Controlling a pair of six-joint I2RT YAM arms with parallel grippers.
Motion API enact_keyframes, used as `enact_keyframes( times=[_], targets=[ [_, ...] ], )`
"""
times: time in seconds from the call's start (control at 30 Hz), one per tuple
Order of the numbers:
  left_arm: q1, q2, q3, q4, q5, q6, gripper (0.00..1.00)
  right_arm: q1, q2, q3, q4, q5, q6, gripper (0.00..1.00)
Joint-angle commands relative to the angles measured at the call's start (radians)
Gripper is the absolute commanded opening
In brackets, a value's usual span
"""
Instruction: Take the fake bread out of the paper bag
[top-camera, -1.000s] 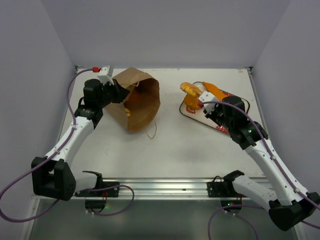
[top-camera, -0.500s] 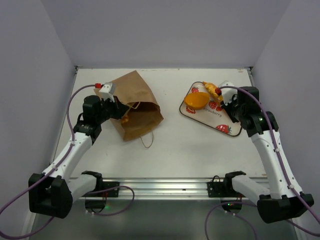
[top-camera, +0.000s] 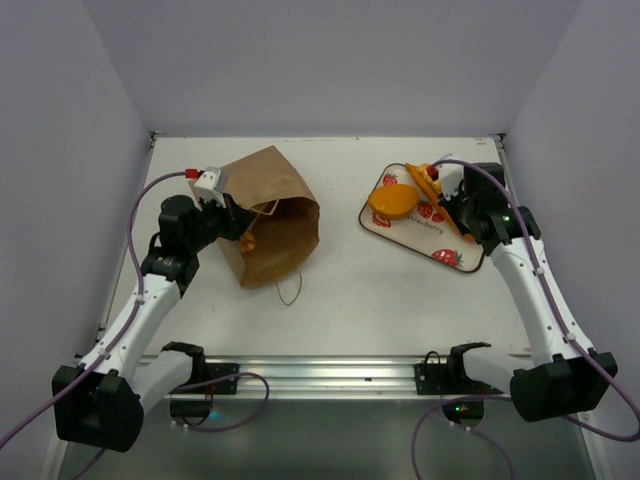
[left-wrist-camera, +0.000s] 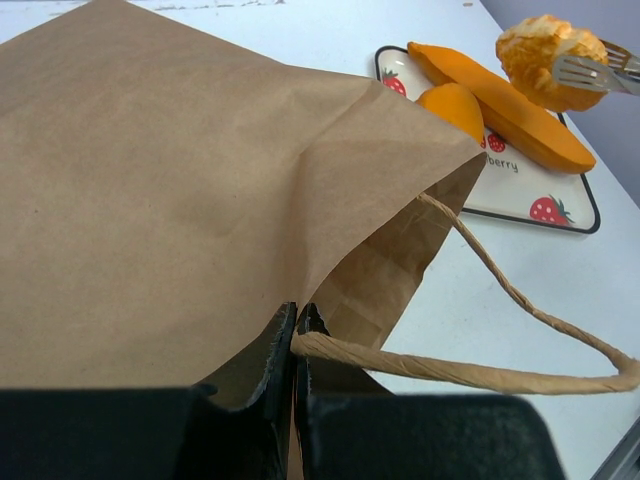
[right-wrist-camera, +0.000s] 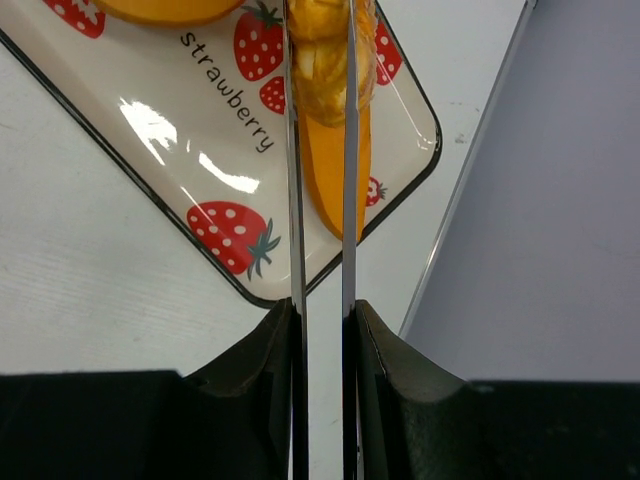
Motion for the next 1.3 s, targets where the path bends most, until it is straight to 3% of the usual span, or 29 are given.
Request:
enact_keyframes(
  times=[0.0, 0.37, 0.57, 0.8, 0.9, 1.27],
  targets=[
    [0.010, -0.015, -0.008, 0.039, 0.019, 0.021, 0.06, 0.019, 0.015, 0.014, 0.142, 0.027, -0.002, 0.00],
    [0.008, -0.012, -0.008, 0.028, 0.001, 0.035, 0.06, 0.144, 0.104, -0.075, 0.317, 0.160, -0.096, 0.01],
    [0.010, -0.009, -0.008, 0.025, -0.001, 0.036, 0.06, 0.158, 0.098, -0.147, 0.354, 0.169, -0.125, 0.13],
    [0.010, -0.005, -0.006, 0.027, 0.001, 0.036, 0.06, 0.163, 0.054, -0.230, 0.336, 0.114, -0.130, 0.44],
    [0.008, -0.004, -0.008, 0.025, 0.001, 0.038, 0.06, 0.166, 0.037, -0.247, 0.328, 0.103, -0.124, 0.52],
    [0.010, -0.001, -0.008, 0.025, -0.002, 0.039, 0.06, 0.166, -0.034, -0.209, 0.277, 0.028, -0.091, 0.56]
  ],
)
